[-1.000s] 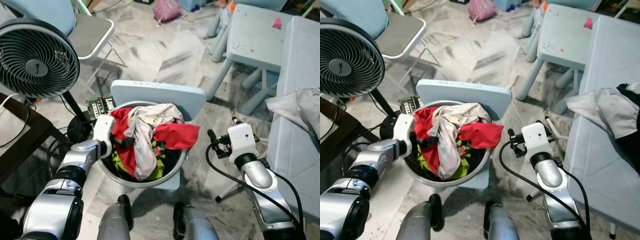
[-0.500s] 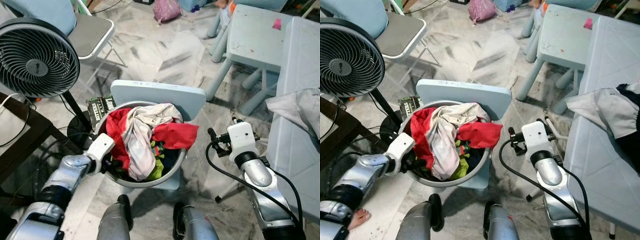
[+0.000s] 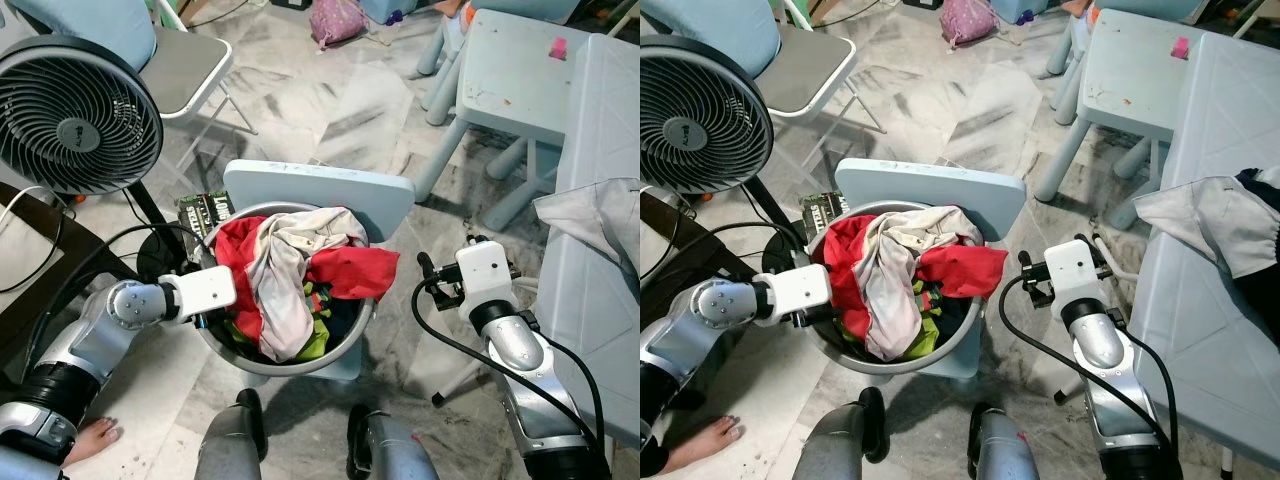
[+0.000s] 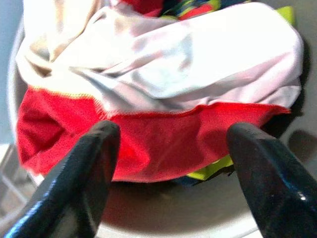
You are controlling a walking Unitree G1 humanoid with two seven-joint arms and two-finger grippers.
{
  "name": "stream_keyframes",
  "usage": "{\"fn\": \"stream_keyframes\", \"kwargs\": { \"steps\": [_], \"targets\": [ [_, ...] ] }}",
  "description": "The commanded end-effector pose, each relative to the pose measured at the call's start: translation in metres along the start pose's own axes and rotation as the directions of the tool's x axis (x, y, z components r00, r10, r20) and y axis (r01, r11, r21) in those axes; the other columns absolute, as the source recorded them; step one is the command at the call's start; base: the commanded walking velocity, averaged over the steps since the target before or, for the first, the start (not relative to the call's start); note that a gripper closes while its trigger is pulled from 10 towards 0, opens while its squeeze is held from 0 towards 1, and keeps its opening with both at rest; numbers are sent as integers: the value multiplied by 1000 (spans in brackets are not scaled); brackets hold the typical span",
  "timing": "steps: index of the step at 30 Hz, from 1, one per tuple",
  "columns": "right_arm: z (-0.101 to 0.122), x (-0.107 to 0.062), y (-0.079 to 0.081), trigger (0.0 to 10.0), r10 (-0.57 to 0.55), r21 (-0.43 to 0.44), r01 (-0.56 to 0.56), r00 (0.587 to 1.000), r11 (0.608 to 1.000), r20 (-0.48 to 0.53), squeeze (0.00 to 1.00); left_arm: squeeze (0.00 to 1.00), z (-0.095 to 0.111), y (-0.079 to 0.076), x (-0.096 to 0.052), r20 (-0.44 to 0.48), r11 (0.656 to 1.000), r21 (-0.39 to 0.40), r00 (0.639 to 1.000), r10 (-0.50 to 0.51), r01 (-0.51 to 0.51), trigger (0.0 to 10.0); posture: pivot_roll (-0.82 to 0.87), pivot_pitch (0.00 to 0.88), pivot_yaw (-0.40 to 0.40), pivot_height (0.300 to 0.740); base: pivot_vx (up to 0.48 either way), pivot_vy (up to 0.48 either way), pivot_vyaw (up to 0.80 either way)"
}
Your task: Hang hanger
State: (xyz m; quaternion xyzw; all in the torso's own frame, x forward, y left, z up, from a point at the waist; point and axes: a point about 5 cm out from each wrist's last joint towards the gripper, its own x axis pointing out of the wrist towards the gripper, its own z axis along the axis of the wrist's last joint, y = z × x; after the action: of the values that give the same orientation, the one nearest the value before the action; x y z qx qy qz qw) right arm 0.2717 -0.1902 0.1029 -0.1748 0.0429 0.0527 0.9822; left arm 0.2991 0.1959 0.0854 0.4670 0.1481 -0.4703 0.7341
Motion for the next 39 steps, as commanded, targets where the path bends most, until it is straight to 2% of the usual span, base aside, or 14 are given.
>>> {"fn": "stream_keyframes", "kwargs": {
  "steps": [1, 9, 10, 11, 12, 13, 18, 26, 30, 39],
  "targets": [
    [-6, -3, -2, 10000, -3, -7, 2, 1000, 1000, -21, 0, 1000, 0, -4, 0, 9, 998, 48, 999, -52, 51, 10000, -23, 247, -6, 740, 0, 0, 0],
    [-9, -9, -7, 10000, -9, -23, 8, 999, 1000, -32, 0, 1000, 12, -7, 8, 82, 962, 206, 977, -198, 178, 10000, -34, 262, -4, 740, 0, 0, 0],
    [-9, -9, -7, 10000, -9, -23, 8, 999, 1000, -32, 0, 906, 13, -8, 9, 89, 957, 215, 972, -215, 192, 10000, -34, 262, -4, 740, 0, 0, 0],
    [-8, -9, -7, 10000, -9, -23, 8, 999, 1000, -32, 0, 906, 14, -9, 10, 92, 954, 222, 970, -224, 199, 10000, -34, 265, -3, 740, 0, 0, 0],
    [-8, -9, -7, 10000, -9, -23, 8, 999, 1000, -32, 0, 173, 14, -10, 10, 96, 952, 228, 968, -231, 205, 10000, -34, 265, -3, 740, 0, 0, 0],
    [-8, -9, -6, 10000, -7, -22, 6, 999, 1000, -32, 0, 0, 12, -14, 13, 81, 937, 259, 962, -261, 233, 10000, -34, 265, -3, 740, 0, 0, 0],
    [-8, -11, -5, 10000, -4, -23, 3, 999, 1000, -34, 0, 0, 6, -20, 16, 60, 918, 314, 960, -275, 243, 10000, -40, 270, -2, 740, 0, 0, 0],
    [-9, -12, -8, 10000, -7, -28, 6, 999, 1000, -40, 0, 0, -1, -22, 18, 21, 912, 324, 962, -274, 253, 10000, -45, 275, -5, 740, 0, 0, 0],
    [-8, -14, -7, 10000, -5, -29, 4, 999, 1000, -37, 0, 0, -4, -20, 22, -5, 889, 406, 974, -229, 211, 10000, -54, 286, -3, 740, 0, 0, 0],
    [-11, -28, -10, 10000, -14, -38, 12, 998, 999, -58, 0, 0, -3, -19, 28, -2, 880, 452, 987, -163, 147, 10000, -81, 321, 0, 740, 0, 0, 0]
  ]
}}
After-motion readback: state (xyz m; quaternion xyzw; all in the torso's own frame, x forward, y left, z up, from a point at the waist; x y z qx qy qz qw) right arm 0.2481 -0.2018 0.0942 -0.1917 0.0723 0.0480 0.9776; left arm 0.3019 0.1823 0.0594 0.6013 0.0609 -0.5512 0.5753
